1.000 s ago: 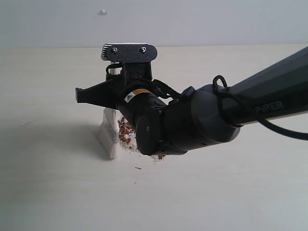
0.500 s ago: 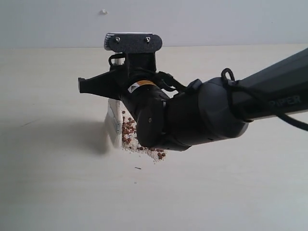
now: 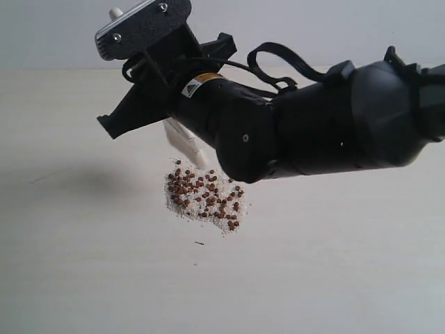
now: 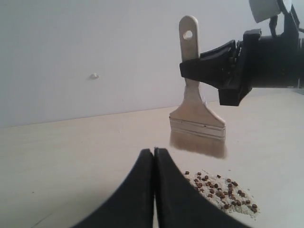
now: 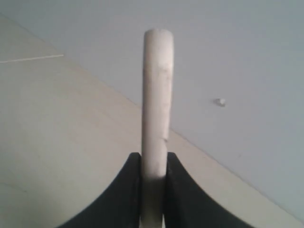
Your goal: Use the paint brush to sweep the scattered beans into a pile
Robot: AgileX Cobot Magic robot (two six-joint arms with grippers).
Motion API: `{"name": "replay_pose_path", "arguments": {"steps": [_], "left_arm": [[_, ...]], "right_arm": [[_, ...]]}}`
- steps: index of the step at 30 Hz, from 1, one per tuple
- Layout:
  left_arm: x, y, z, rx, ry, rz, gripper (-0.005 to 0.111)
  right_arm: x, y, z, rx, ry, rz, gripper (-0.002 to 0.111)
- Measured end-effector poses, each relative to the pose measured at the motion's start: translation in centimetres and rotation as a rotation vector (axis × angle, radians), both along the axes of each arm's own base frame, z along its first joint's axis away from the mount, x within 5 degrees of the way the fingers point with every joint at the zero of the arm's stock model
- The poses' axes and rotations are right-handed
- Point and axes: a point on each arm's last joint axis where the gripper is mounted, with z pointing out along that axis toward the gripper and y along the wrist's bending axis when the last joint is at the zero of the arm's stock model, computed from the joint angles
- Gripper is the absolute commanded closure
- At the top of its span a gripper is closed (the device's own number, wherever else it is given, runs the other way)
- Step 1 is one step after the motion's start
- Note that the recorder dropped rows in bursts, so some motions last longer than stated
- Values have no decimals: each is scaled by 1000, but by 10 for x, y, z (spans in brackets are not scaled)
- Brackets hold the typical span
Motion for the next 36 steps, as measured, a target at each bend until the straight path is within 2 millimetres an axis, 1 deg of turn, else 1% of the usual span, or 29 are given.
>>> {"name": "replay_pose_path", "arguments": {"steps": [3,6,9,12,15,16,19,21,24,27,30,36], "left_arm": [[0,0,0,0,0,0,107],[0,0,0,0,0,0,107],[0,0,0,0,0,0,107],[0,0,0,0,0,0,107],[0,0,0,0,0,0,107],[0,0,0,0,0,0,107],[0,0,0,0,0,0,107],[0,0,0,0,0,0,107],[0,0,0,0,0,0,107],[0,0,0,0,0,0,107],[0,0,0,0,0,0,107],[0,0,0,0,0,0,107]], "right_arm": [[14,-12,-1,-66,-25,14,108],[26,-23,-3,-143,-55,74,108],[35,-32,-4,-198,-89,175,108],[39,-37,-4,-214,-128,304,108],[42,-45,-3,-164,-171,455,108],[41,-46,-3,-127,-186,531,108],[45,-57,-7,-43,-201,648,108],[48,-62,-11,7,-210,691,108],[62,-70,-23,47,-202,710,108],[78,-73,-34,59,-187,739,108],[90,-71,-41,55,-161,810,108],[108,-59,-46,4,-148,951,108]]}}
